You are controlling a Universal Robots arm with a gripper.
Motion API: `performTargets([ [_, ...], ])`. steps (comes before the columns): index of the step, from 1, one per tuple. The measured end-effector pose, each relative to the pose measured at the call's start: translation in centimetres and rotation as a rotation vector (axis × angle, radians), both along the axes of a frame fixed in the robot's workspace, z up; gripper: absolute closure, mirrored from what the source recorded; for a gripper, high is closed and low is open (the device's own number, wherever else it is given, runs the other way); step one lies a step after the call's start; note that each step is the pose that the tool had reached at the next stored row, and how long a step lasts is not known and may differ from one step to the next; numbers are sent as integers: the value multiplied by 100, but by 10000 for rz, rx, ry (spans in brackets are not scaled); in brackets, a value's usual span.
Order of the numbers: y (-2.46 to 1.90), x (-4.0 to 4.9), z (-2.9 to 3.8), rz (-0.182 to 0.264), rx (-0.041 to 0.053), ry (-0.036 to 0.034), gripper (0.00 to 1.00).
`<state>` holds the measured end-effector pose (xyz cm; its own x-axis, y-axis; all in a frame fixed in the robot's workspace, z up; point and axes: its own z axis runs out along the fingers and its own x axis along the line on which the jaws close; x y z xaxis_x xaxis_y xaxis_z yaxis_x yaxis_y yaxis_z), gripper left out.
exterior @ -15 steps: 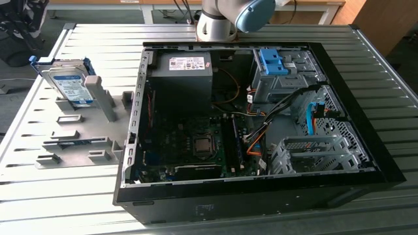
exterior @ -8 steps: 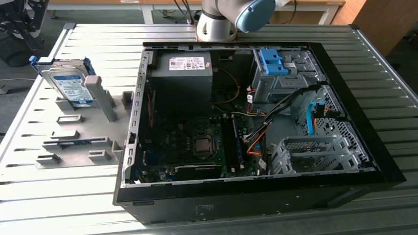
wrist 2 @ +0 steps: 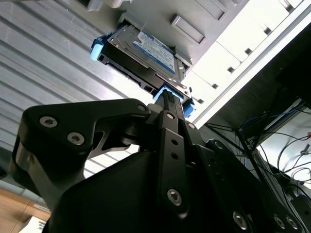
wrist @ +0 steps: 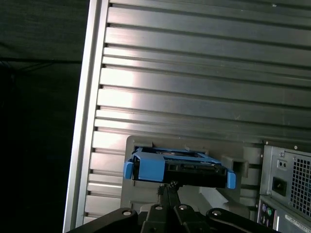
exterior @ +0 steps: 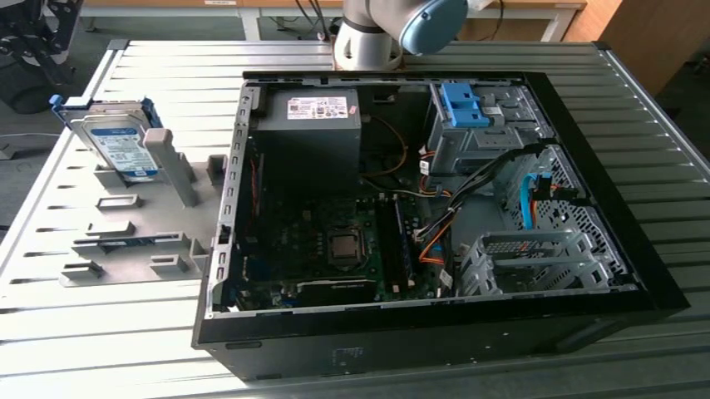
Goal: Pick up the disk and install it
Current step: 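Pick up the disk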
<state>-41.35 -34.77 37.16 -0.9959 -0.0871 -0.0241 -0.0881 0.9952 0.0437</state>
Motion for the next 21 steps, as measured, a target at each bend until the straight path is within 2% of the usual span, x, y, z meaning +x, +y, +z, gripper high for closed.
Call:
performTargets([
  [21,0,0,0,159,0,-1,89],
])
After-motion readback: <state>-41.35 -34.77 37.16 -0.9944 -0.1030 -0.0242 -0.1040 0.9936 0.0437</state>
